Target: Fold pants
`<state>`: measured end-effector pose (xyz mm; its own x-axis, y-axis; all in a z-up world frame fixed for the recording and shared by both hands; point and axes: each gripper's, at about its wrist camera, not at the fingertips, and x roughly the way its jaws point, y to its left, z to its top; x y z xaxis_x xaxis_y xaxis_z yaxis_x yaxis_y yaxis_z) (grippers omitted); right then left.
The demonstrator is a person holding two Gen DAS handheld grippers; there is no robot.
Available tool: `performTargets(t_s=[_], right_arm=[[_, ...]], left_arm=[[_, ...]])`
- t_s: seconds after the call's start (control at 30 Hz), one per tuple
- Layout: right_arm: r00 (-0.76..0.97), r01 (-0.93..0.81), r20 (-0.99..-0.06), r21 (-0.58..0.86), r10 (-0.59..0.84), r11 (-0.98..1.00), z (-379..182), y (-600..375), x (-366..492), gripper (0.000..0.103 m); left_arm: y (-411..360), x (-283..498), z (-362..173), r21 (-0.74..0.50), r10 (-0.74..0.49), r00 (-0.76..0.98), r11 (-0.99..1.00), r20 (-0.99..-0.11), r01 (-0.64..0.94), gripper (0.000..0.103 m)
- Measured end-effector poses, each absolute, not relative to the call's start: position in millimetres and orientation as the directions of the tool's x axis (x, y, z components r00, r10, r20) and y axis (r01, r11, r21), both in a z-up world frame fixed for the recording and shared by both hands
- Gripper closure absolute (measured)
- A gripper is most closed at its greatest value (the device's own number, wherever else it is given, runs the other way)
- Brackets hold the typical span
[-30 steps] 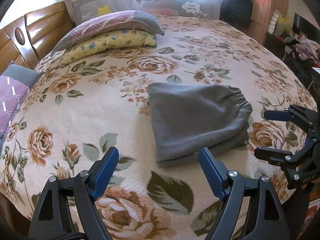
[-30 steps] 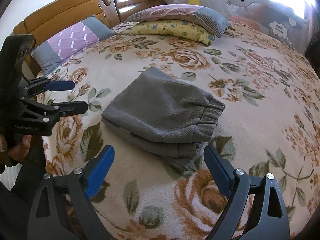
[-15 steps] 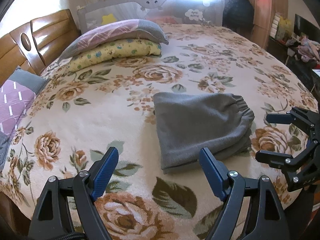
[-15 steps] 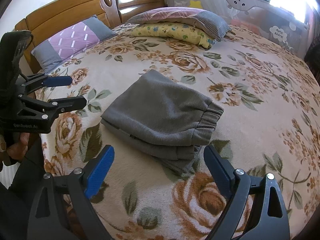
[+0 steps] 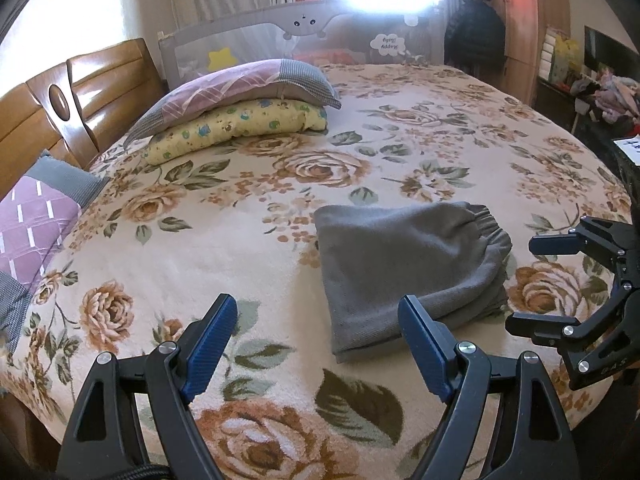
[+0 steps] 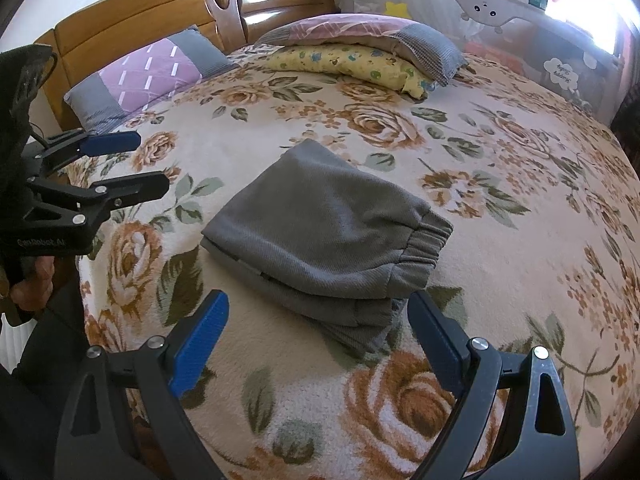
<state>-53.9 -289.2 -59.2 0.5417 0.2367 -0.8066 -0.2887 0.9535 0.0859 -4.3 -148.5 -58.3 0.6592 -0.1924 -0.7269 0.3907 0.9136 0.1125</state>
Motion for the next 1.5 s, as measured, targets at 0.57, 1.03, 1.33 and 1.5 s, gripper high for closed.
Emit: performTargets(t_s=[0.57, 1.03, 1.33, 1.5], right_arm=[[0.532, -0.299, -0.813, 0.081, 0.236, 0.951, -62, -285, -52, 0.012], [0.527, -0.301, -0.817, 0.079, 0.235, 0.950, -65, -283, -49, 0.012], [0.519, -0.305, -0.821, 0.083, 0.238, 0.949, -69, -286, -44, 0.012], [0.516, -0.304, -0.822, 0.084, 0.238, 0.949, -69, -289, -43, 0.012]], left_arm=[[-147, -5, -58, 0.115, -0.191, 0.661, 0.914, -0.726, 0.390, 0.020], [-147, -3, -58, 0.113, -0.191, 0.657, 0.913, -0.730, 0.391, 0.020], [-147, 5, -65, 0.111, -0.193, 0.643, 0.910, -0.741, 0.400, 0.020], [-148, 7, -68, 0.109, -0.194, 0.636, 0.908, -0.747, 0.405, 0.020]])
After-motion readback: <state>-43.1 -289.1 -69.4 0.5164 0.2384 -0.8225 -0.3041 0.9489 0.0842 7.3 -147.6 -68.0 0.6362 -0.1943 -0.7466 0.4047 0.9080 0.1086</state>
